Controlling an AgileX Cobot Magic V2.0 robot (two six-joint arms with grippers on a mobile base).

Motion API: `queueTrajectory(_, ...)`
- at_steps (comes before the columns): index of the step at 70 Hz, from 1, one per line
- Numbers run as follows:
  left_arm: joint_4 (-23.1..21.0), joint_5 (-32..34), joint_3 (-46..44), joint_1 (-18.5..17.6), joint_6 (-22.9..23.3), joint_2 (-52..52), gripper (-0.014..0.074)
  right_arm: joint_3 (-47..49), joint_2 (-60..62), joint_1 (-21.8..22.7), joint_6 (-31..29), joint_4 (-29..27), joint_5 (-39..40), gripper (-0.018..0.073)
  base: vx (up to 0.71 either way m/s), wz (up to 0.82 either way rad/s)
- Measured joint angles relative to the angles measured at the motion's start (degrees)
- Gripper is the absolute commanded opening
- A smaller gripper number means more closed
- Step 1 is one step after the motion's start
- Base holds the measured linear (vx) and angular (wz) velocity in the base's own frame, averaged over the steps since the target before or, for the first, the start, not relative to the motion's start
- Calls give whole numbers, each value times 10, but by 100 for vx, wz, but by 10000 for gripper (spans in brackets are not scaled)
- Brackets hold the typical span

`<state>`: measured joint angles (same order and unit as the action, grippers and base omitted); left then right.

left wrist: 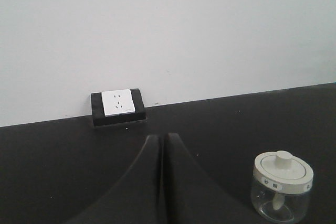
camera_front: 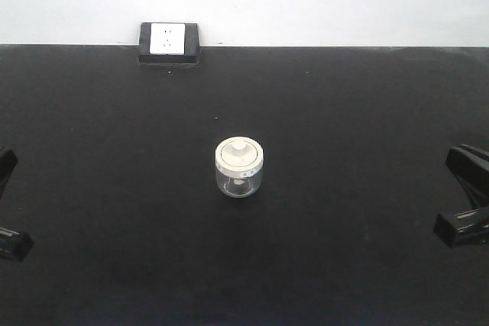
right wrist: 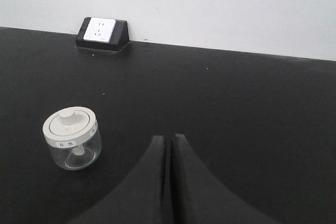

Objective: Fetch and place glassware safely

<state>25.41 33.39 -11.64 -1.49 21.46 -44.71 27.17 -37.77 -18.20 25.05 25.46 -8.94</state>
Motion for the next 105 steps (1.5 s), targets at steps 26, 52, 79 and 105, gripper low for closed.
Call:
queueTrajectory(26,0,0,0,0,0,0,1,0,0,0,0,0,-3,-3,0,0)
queueTrajectory(52,-1,-73,0,-1,0,50,1,0,0,0,0,0,-3,-3,0,0)
queueTrajectory(79,-93,-249,76,-25,-35,239,1,0,0,0,0,0,-3,-3,0,0)
queueTrajectory(105,-158,-363,131,-25,-117,422,1,0,0,0,0,0,-3,-3,0,0)
